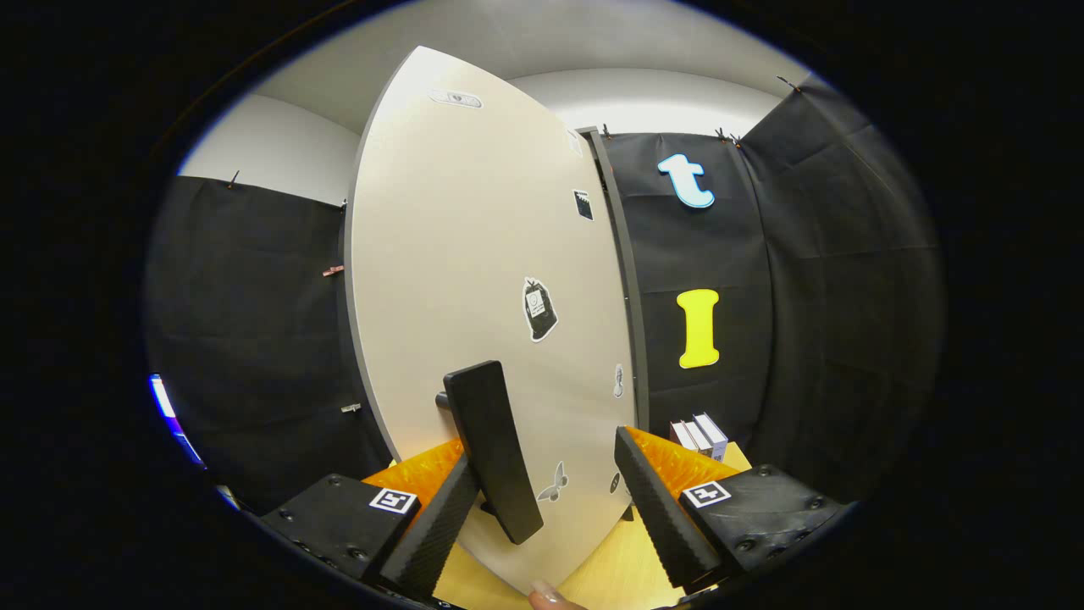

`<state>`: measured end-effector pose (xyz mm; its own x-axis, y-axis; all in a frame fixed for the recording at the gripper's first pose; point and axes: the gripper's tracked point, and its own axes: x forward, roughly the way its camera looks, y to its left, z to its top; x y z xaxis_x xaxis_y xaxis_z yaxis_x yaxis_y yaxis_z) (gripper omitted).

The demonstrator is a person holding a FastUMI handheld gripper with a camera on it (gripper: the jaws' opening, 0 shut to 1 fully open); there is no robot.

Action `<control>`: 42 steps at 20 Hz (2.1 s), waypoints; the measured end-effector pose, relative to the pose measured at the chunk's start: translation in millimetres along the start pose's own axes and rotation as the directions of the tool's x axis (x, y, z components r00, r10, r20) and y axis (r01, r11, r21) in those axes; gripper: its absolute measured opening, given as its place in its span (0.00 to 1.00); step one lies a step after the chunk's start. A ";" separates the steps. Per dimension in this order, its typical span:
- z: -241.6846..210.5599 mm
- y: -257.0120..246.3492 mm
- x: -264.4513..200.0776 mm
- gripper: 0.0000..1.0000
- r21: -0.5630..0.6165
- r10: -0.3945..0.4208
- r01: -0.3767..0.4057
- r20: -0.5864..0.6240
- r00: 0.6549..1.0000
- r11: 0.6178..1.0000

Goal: Open the shoe cabinet door, grab the shoes and put them into the shoe cabinet, then close the shoe cabinet door.

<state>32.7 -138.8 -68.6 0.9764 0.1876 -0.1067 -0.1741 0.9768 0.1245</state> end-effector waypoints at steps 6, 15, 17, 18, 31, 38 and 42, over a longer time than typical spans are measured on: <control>-6.7 35.7 25.6 0.98 -0.008 -0.024 0.024 0.004 1.000 1.000; -16.1 81.1 65.7 0.98 -0.007 -0.038 0.038 0.010 0.999 0.999; -17.8 88.0 73.9 0.98 -0.007 -0.033 0.033 0.011 0.999 0.999; -18.3 92.9 78.5 0.98 -0.008 -0.025 0.025 0.010 1.000 1.000; -17.0 153.9 115.4 0.98 -0.036 0.055 -0.054 0.052 0.997 0.998; -7.9 159.2 109.3 0.98 -0.070 0.041 -0.035 0.089 0.995 0.997; -4.9 160.5 102.6 0.98 -0.090 0.044 -0.034 0.103 0.994 0.995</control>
<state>104.4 37.7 -64.4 0.9759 0.2184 0.0009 -0.2183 0.9751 0.0389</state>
